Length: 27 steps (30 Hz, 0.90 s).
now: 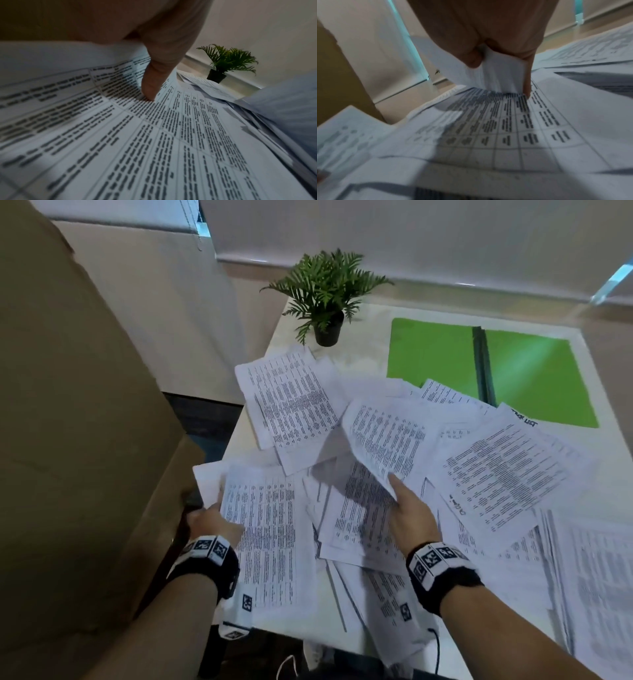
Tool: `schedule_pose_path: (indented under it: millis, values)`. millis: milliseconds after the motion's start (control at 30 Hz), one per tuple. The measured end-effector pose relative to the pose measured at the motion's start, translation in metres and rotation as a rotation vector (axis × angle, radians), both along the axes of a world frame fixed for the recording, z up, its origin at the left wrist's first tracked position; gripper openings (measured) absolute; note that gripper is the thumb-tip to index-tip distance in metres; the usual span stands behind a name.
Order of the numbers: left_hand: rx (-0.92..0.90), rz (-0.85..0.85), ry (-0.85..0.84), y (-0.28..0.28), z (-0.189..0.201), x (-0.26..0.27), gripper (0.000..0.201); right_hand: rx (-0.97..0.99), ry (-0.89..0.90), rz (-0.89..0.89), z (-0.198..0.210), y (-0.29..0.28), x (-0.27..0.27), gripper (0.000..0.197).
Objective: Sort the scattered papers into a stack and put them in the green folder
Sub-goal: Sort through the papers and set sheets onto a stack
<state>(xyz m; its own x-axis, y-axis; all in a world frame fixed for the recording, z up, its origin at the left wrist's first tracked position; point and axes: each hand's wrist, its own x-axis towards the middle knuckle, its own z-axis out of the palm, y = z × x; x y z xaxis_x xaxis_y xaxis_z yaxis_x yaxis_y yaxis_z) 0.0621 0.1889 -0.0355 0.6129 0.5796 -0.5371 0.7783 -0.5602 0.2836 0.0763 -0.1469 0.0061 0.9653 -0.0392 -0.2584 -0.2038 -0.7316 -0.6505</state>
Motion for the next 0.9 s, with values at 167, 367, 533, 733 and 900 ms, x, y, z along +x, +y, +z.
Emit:
schedule_pose_path:
  millis: [167, 367, 533, 733, 900]
  values:
    - [-0.113, 0.043, -0.133, -0.016, 0.020, -0.007, 0.039, -0.317, -0.184, 0.348, 0.016, 0.020, -0.007, 0.080]
    - [-0.317, 0.250, -0.275, -0.025, 0.051, -0.023, 0.070, -0.428, -0.077, 0.912, 0.005, 0.064, -0.055, 0.060]
    - [-0.273, -0.065, -0.292, -0.027, 0.061, -0.043, 0.045, -0.397, -0.080, 1.087, 0.011, 0.069, -0.058, 0.079]
    - [-0.123, -0.113, -0.424, -0.019, 0.104, -0.056, 0.092, -0.458, -0.072, 0.500, -0.006, 0.043, 0.021, 0.047]
    - [-0.176, -0.257, -0.521, 0.007, 0.175, -0.065, 0.100, -0.504, 0.081, 0.465, -0.019, 0.020, 0.040, 0.047]
